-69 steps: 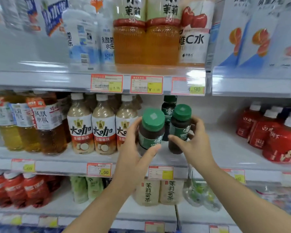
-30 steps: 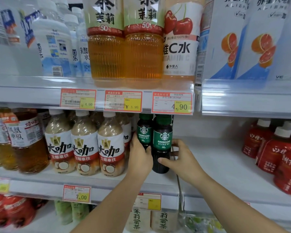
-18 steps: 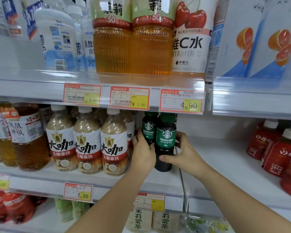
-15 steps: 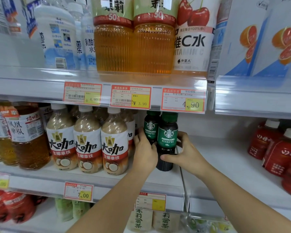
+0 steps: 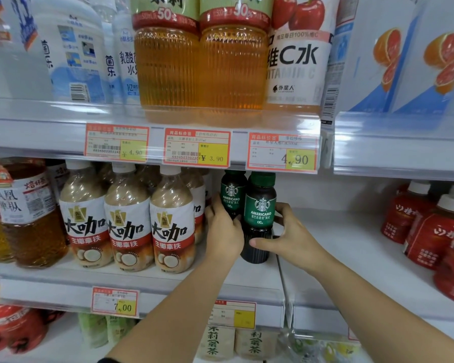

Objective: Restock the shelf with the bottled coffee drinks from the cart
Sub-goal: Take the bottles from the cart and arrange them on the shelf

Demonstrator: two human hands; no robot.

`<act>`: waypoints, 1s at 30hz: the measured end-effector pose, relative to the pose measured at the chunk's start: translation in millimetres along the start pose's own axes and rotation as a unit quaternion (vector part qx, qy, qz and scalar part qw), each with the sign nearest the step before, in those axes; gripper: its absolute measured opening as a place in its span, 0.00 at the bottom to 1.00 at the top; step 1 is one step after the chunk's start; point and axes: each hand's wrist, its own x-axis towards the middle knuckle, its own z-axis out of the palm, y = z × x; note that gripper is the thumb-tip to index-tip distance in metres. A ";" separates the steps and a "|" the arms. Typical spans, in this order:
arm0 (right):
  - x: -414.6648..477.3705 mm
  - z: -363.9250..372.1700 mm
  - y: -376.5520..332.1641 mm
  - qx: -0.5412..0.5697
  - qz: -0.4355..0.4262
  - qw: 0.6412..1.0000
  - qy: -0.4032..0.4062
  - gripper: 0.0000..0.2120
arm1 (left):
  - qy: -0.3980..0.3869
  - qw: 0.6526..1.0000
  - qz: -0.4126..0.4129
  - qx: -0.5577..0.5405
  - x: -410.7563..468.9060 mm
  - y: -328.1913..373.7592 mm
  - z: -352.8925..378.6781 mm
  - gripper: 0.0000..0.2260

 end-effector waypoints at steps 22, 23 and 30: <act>-12.9 6.3 -1.9 -0.047 -0.017 0.993 0.106 0.34 | -0.118 0.980 0.159 -0.011 -63.8 -17.1 -69.9 0.22; -21.3 8.9 -6.5 -0.068 -0.039 0.985 0.153 0.33 | -0.117 0.977 0.180 -0.003 -74.1 -20.3 -83.0 0.21; -97.3 110.8 -45.7 -0.076 -0.219 0.956 0.180 0.10 | -0.074 0.982 0.174 -0.001 -127.4 -79.7 -174.5 0.11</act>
